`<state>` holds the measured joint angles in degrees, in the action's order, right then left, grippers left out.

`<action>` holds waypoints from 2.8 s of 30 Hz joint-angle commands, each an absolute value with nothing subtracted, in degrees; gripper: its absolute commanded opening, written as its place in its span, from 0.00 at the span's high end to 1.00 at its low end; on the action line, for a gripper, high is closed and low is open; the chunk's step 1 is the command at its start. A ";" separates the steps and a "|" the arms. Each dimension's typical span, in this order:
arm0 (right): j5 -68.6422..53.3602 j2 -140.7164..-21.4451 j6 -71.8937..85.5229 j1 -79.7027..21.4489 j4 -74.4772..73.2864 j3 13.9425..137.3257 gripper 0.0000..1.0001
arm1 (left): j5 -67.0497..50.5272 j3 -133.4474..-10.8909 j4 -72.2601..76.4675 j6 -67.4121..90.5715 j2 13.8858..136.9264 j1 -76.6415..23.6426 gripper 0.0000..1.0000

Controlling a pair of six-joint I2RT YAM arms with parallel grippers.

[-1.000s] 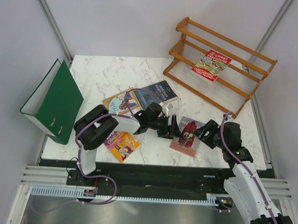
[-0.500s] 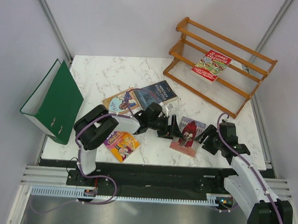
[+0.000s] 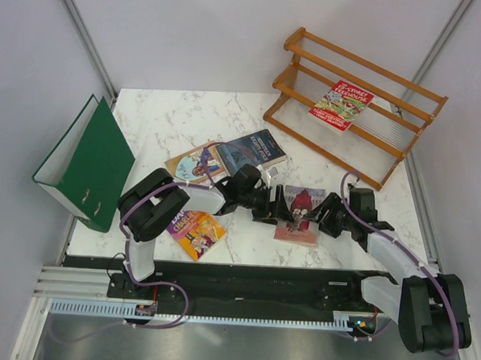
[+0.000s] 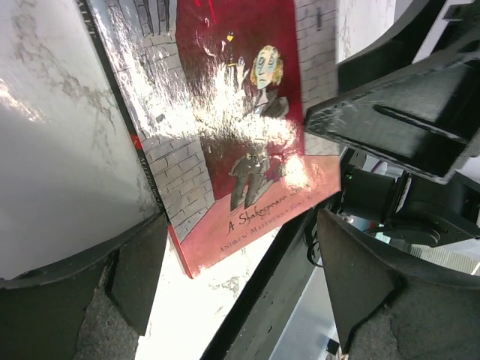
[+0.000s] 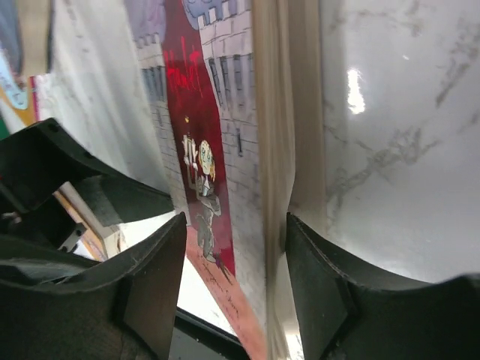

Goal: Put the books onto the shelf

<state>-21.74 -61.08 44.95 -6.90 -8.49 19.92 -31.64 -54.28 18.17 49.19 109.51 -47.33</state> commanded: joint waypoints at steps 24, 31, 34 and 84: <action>-30.49 -48.52 47.37 -7.30 -1.76 23.02 1.00 | -18.81 -47.38 17.03 49.21 96.69 -47.03 0.12; -34.09 -46.76 50.36 -7.30 -1.32 26.28 1.00 | -19.68 -42.89 26.34 51.77 95.36 -45.70 0.12; -36.02 -47.37 51.15 -7.38 -1.06 26.81 1.00 | -21.62 -41.06 33.55 53.78 95.80 -45.70 0.13; -28.30 -24.00 50.71 -6.50 -16.88 24.26 0.11 | -52.03 -56.51 58.80 63.63 104.14 -40.25 0.98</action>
<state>-27.27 -26.61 49.10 -6.63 -17.69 23.09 -49.71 -53.67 54.57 60.93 102.37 -40.53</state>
